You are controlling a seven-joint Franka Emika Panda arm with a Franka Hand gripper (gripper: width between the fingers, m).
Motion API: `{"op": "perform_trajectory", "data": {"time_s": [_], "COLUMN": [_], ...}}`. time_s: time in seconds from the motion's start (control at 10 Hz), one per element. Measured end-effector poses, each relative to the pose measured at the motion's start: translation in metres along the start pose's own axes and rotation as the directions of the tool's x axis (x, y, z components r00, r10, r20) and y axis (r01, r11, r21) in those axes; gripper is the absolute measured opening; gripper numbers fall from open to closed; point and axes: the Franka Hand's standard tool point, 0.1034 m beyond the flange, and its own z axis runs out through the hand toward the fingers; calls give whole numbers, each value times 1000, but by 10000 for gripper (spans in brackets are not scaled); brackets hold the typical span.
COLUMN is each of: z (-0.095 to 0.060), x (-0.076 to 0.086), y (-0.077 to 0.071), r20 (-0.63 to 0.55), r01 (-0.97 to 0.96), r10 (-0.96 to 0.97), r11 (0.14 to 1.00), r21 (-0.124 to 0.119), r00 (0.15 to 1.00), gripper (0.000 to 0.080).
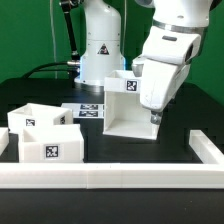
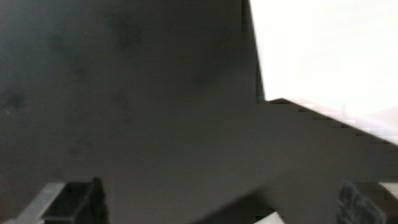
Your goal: Assemble drawer
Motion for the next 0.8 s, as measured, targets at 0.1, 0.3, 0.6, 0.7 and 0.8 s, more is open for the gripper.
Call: {"op": "perform_trajectory", "data": {"time_s": [0.1, 0.3, 0.6, 0.7, 0.8], "z": [0, 0, -13, -25, -38], "x": [0, 0, -2, -3, -3], "y": [0, 0, 0, -2, -6], "r20": [0, 0, 1, 8, 12], "r01": [1, 0, -15, -46, -73], "r10": [-1, 0, 15, 46, 73], "r11": [1000, 1000, 1000, 999, 997], "r21": [0, 0, -9, -13, -20], "r00": [1000, 1000, 1000, 999, 997], "gripper": [650, 650, 650, 650, 650]}}
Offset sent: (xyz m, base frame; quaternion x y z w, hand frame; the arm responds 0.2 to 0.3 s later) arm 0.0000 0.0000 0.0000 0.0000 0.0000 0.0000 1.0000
